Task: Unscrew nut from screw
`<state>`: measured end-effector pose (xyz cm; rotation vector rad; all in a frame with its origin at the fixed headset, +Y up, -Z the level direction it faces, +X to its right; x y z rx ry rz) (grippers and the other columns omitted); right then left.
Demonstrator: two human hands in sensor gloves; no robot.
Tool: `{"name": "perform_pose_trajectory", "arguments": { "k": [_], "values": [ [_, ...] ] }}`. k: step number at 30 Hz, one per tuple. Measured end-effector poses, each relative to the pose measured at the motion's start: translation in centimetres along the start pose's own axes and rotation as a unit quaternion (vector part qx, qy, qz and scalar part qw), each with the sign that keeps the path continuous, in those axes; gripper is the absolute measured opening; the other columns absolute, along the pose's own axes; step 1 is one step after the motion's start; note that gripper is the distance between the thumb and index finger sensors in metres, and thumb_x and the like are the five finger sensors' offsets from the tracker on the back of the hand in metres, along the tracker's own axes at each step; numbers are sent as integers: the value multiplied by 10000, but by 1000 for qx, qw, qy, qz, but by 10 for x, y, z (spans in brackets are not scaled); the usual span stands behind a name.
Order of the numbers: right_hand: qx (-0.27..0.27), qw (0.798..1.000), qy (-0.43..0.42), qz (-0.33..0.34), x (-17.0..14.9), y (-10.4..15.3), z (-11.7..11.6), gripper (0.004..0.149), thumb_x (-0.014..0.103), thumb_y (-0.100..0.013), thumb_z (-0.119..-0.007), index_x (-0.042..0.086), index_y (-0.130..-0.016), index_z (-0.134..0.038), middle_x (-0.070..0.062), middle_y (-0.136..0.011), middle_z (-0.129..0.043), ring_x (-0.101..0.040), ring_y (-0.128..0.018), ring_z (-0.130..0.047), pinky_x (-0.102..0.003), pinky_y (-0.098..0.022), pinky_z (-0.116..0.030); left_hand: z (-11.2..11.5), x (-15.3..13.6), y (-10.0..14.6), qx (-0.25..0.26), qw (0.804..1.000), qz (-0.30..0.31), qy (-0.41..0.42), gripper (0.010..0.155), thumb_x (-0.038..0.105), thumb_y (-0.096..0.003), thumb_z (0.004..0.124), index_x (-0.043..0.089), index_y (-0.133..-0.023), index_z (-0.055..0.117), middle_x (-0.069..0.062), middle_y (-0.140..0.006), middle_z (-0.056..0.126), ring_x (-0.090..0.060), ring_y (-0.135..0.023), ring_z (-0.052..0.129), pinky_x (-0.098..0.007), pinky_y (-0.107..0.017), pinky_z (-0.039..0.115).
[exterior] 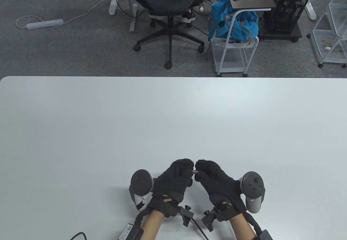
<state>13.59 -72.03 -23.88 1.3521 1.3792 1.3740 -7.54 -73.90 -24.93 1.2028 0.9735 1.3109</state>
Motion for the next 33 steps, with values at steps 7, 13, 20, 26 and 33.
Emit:
{"name": "perform_pose_trajectory", "arguments": {
  "k": [7, 13, 20, 26, 33],
  "values": [
    [-17, 998, 42, 35, 11, 1, 3, 460, 301, -522, -810, 219, -972, -758, -93, -890, -846, -375, -738, -899, -608, -599, -744, 0, -6, 0, -8, 999, -30, 32, 496, 439, -502, 802, 173, -920, 792, -125, -745, 935, -178, -392, 1000, -516, -453, 868],
    [-40, 997, 51, 41, 13, 3, 10, 470, 309, -524, -806, 184, -974, -756, -92, -881, -856, -372, -724, -906, -606, -591, -747, -3, -8, 0, -1, 998, -33, 46, 494, 435, -508, 794, 179, -930, 781, -126, -760, 925, -180, -406, 996, -517, -464, 860],
    [-104, 976, 188, 30, 32, -3, 37, 505, 328, -504, -838, 110, -956, -775, -125, -801, -924, -362, -643, -961, -602, -558, -780, -8, -7, 2, 23, 997, -32, 59, 482, 415, -515, 791, 213, -951, 760, -131, -810, 894, -202, -456, 988, -533, -497, 837],
    [-70, 916, 394, -35, 25, -43, 54, 476, 329, -499, -851, 143, -936, -828, -101, -801, -958, -360, -680, -954, -609, -576, -763, -12, -5, 2, 35, 997, -27, 68, 481, 416, -519, 786, 220, -957, 751, -128, -818, 886, -202, -467, 983, -532, -505, 832],
    [-34, 848, 524, -78, -19, -94, 51, 464, 332, -486, -869, 173, -922, -860, -79, -815, -939, -367, -723, -913, -619, -598, -741, -16, -2, 1, 32, 997, -22, 60, 480, 414, -522, 784, 220, -959, 748, -126, -826, 878, -208, -476, 979, -537, -512, 824]
  ]
}}
Point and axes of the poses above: the tracker on the back of each hand, its own x axis roughly to the thumb side, its own y axis roughly from the fingertips to the wrist, z = x × y, the point moved 5 cm from there along -y, roughly from the wrist to the fingertips
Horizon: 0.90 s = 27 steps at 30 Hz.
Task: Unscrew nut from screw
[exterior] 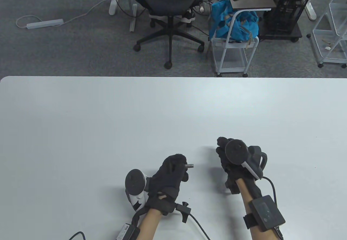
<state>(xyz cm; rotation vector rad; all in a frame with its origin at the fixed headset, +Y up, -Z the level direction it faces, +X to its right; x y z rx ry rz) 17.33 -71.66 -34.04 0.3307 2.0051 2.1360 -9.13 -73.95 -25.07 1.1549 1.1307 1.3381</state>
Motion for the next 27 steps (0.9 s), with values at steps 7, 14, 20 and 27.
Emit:
{"name": "perform_pose_trajectory", "arguments": {
  "k": [7, 14, 20, 27],
  "values": [
    [49, 996, 69, -9, -6, -27, -37, 477, 323, -489, -866, 158, -934, -821, -81, -826, -928, -379, -722, -906, -632, -608, -727, -3, 0, 0, 4, 1000, 2, -9, 479, 411, -520, 787, 222, -959, 752, -126, -829, 876, -213, -479, 978, -542, -514, 820],
    [66, 994, 90, -1, -8, -35, -50, 452, 334, -477, -881, 161, -894, -857, -80, -795, -929, -370, -704, -897, -629, -608, -724, -6, -1, 0, 7, 1000, -1, -18, 479, 411, -521, 790, 221, -959, 753, -127, -828, 876, -214, -481, 977, -543, -516, 818],
    [66, 992, 110, 6, -7, -34, -55, 446, 359, -481, -870, 171, -885, -861, -64, -800, -906, -356, -713, -873, -643, -639, -680, -7, -2, 0, 7, 1000, -2, -20, 476, 410, -519, 792, 226, -956, 756, -129, -826, 878, -213, -480, 978, -542, -515, 820],
    [37, 998, 43, 3, 1, -15, -31, 627, 424, -516, -785, 102, -1048, -707, -172, -996, -769, -468, -869, -747, -702, -652, -577, -7, -3, -1, 7, 1000, -2, -21, 475, 402, -519, 795, 231, -960, 755, -128, -840, 872, -222, -491, 978, -547, -520, 816]
  ]
}}
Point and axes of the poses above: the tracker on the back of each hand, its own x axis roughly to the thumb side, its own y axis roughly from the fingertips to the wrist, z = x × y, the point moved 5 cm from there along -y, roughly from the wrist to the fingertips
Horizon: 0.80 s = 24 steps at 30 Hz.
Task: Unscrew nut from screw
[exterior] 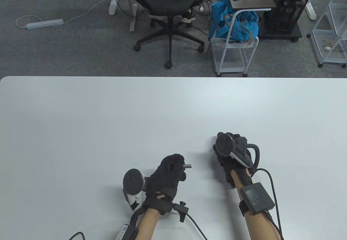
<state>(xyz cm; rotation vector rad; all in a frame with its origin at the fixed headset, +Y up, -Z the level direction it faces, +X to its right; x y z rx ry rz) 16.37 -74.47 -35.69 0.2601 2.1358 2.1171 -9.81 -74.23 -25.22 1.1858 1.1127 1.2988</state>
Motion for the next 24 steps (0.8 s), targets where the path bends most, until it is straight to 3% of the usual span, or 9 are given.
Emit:
{"name": "perform_pose_trajectory", "arguments": {
  "k": [5, 10, 19, 24],
  "values": [
    [-52, 995, -74, 36, 16, 38, 36, 678, 437, -531, -755, 77, -1093, -633, -215, -1053, -698, -502, -899, -718, -699, -640, -587, 0, 0, 0, 1, 1000, 3, 5, 474, 399, -519, 796, 234, -961, 755, -129, -844, 870, -224, -497, 978, -550, -523, 814],
    [-68, 990, -100, 73, 32, 78, 53, 753, 459, -539, -740, 70, -1144, -518, -233, -1109, -621, -521, -949, -662, -701, -648, -572, 0, 2, -1, 4, 1000, 9, 13, 475, 393, -520, 798, 235, -965, 752, -131, -851, 866, -227, -503, 977, -551, -526, 812],
    [-58, 986, -119, 99, 41, 122, 39, 794, 478, -545, -730, 89, -1171, -436, -226, -1183, -466, -532, -1035, -503, -712, -677, -497, 0, 7, -1, 20, 999, 28, -4, 473, 375, -516, 809, 240, -967, 761, -144, -862, 867, -239, -512, 977, -560, -531, 806],
    [-62, 986, -122, 99, 38, 129, 37, 791, 478, -546, -727, 88, -1169, -435, -229, -1187, -442, -538, -1039, -474, -713, -678, -482, -5, 23, -2, 46, 993, 61, -90, 484, 365, -506, 833, 213, -962, 773, -167, -831, 890, -259, -488, 982, -578, -520, 803]
  ]
}}
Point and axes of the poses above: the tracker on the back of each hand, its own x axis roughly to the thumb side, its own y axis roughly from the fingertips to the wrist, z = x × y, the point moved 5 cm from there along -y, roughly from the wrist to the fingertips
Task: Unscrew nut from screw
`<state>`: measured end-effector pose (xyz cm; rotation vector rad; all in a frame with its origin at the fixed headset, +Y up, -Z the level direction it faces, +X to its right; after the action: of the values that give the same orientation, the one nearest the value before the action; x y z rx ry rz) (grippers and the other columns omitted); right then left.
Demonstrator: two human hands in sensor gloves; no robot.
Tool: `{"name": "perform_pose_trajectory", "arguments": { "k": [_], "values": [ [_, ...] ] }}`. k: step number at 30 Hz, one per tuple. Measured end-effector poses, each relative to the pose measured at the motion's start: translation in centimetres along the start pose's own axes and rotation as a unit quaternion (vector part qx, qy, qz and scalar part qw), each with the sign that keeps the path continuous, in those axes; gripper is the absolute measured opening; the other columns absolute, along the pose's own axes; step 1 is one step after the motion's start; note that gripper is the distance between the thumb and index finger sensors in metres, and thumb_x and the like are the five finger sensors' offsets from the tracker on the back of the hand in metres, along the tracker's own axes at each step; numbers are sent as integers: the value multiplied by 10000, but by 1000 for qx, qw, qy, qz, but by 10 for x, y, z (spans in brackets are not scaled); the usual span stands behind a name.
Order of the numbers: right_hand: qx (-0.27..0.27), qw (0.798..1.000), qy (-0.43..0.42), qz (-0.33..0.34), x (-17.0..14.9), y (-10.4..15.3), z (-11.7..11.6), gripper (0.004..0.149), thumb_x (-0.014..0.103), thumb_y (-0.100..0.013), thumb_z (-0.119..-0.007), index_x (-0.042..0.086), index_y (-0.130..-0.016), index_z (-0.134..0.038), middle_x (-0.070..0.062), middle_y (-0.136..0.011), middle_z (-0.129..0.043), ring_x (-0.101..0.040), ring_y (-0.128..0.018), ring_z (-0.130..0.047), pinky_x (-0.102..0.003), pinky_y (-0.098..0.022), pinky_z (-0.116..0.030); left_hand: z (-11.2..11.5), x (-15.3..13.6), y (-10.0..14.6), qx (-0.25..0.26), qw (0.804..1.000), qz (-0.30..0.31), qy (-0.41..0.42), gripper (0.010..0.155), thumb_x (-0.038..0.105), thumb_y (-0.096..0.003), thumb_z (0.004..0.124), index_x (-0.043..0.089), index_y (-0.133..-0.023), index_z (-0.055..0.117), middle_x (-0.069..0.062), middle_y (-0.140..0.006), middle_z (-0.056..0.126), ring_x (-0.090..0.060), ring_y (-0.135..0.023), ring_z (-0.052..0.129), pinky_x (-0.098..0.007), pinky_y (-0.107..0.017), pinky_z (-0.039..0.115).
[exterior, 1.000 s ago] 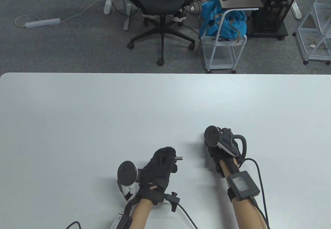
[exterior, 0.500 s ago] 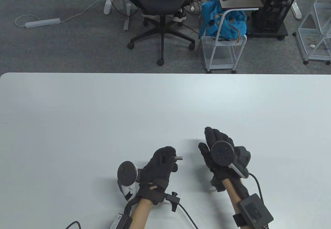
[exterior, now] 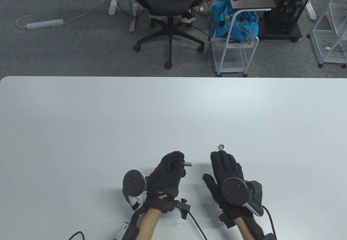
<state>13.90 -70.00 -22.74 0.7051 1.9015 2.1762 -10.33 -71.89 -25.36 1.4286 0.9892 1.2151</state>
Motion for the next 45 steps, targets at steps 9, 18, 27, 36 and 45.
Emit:
{"name": "perform_pose_trajectory", "arguments": {
  "k": [9, 18, 27, 36, 45],
  "values": [
    [-3, 999, -49, 9, 3, 12, 8, 774, 485, -551, -710, 83, -1164, -460, -241, -1170, -473, -545, -1017, -503, -714, -673, -482, 8, 7, -48, -37, 943, -41, -328, 441, 344, -505, 836, 223, -929, 855, -185, -831, 909, -280, -493, 995, -591, -524, 806],
    [8, 998, -58, 0, -5, 11, 12, 760, 483, -555, -707, 86, -1163, -484, -229, -1175, -482, -545, -1019, -502, -715, -670, -484, 42, -20, -105, -68, 860, -74, -500, 401, 355, -481, 869, 260, -869, 915, -169, -814, 942, -271, -488, 1012, -580, -527, 823],
    [23, 998, -63, -14, -14, 9, 10, 751, 483, -558, -703, 87, -1162, -497, -232, -1176, -485, -551, -1014, -508, -718, -667, -487, 61, -46, -126, -85, 825, -135, -542, 388, 379, -473, 876, 292, -850, 913, -134, -823, 942, -241, -502, 1008, -557, -544, 829],
    [37, 997, -67, -19, -15, 8, 7, 737, 482, -560, -701, 92, -1159, -521, -232, -1177, -486, -556, -1012, -509, -720, -664, -489, 56, -67, -131, -99, 803, -185, -558, 398, 393, -471, 878, 286, -852, 915, -117, -805, 969, -224, -503, 1014, -546, -544, 839],
    [44, 997, -54, -22, -15, 6, 7, 732, 482, -561, -699, 91, -1156, -530, -233, -1178, -485, -557, -1012, -511, -723, -662, -489, 56, -69, -127, -111, 790, -191, -572, 483, 468, -484, 814, 290, -932, 839, -103, -887, 896, -249, -614, 965, -577, -607, 774]
  ]
}}
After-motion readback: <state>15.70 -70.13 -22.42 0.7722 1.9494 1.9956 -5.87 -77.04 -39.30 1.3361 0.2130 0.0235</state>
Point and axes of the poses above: the tracker on the back of each hand, its own x axis roughly to the thumb side, its own y axis roughly from the fingertips to the wrist, z = x × y, the point moved 5 cm from there along -y, roughly from the wrist to the fingertips
